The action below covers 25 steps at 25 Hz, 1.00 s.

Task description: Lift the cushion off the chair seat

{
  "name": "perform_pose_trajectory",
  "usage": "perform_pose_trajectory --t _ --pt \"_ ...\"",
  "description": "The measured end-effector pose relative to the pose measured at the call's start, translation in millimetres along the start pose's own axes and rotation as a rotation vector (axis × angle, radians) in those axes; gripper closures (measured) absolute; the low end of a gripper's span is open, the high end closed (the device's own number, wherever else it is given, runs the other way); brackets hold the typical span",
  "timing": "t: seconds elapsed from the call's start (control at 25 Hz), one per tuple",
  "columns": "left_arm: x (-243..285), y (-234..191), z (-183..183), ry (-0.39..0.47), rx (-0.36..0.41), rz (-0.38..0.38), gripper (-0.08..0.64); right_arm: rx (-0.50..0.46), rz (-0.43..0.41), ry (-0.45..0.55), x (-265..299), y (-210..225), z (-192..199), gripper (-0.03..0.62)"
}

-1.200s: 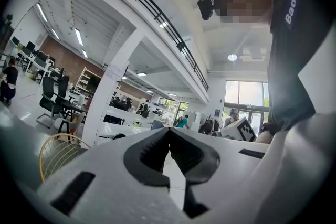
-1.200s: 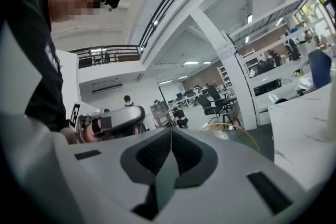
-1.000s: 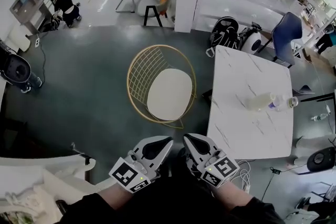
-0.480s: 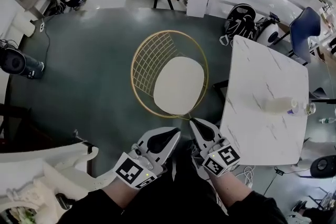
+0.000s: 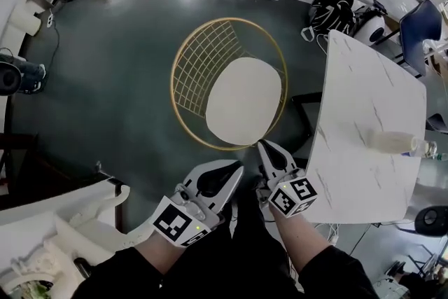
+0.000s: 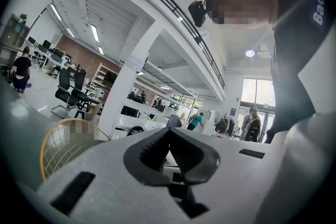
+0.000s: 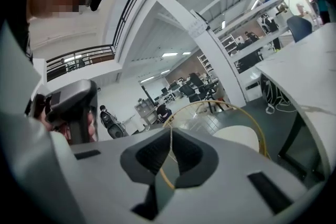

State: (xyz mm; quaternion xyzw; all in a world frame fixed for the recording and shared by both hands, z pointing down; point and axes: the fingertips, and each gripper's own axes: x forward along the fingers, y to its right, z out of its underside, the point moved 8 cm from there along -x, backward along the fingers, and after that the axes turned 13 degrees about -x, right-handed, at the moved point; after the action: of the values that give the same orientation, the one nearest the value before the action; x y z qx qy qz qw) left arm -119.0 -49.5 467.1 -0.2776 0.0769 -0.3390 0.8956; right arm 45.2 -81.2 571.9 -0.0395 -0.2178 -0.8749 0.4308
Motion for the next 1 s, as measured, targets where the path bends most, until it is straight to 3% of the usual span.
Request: perform_pose_trajectory --t 0.28,0.8,1.0 --pt "5 -25 7 -0.033 -0.065 0.002 0.543 0.047 0.083 -0.041 28 33 56 0.561" --pt "12 -75 24 -0.082 -0.067 0.021 0.543 0.202 0.241 -0.139 71 108 157 0.558" --pt "16 -87 29 -0.088 -0.075 0.030 0.543 0.287 0.304 -0.173 78 135 193 0.488"
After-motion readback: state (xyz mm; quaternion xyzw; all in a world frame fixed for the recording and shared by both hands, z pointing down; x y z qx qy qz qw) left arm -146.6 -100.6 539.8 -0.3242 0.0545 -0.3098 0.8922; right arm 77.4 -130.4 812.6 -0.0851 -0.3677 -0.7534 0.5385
